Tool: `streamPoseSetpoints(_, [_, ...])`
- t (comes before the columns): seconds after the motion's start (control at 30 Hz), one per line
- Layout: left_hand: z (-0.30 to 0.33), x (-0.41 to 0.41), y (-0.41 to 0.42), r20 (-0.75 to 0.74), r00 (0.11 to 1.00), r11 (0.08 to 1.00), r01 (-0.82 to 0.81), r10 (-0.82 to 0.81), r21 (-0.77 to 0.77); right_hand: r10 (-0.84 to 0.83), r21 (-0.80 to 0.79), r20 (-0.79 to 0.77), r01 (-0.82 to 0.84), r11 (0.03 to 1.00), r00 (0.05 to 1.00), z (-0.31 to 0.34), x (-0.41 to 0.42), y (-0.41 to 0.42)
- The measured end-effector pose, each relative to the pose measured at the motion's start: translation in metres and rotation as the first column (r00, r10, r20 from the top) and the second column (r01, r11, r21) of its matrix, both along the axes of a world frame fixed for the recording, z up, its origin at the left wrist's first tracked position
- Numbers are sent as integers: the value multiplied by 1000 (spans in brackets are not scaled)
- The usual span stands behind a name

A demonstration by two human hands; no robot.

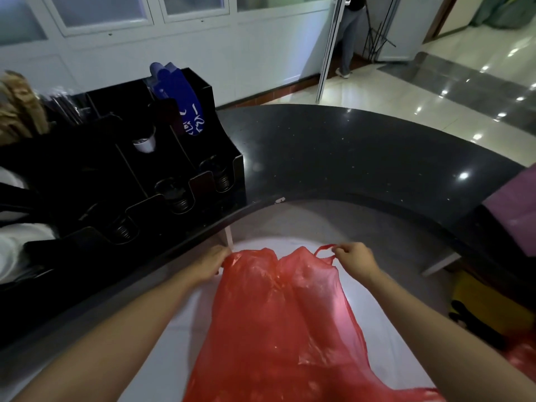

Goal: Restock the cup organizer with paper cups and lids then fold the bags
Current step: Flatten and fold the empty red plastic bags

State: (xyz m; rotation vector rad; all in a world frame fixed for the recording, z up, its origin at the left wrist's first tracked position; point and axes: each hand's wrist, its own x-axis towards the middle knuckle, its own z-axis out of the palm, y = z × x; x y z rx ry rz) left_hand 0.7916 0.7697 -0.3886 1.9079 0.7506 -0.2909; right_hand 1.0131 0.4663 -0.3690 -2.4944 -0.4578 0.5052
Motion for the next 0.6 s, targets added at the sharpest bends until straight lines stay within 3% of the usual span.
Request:
streamPoseSetpoints(0.33, [10, -40, -18, 86, 992, 992, -85, 93, -88, -5, -14, 55, 6, 1000, 998, -2, 0, -64])
streamPoseSetpoints(0.6, [11, -47, -45, 186, 940, 958, -282, 286, -49, 18, 9, 107, -19, 1000, 994, -3, -5, -94])
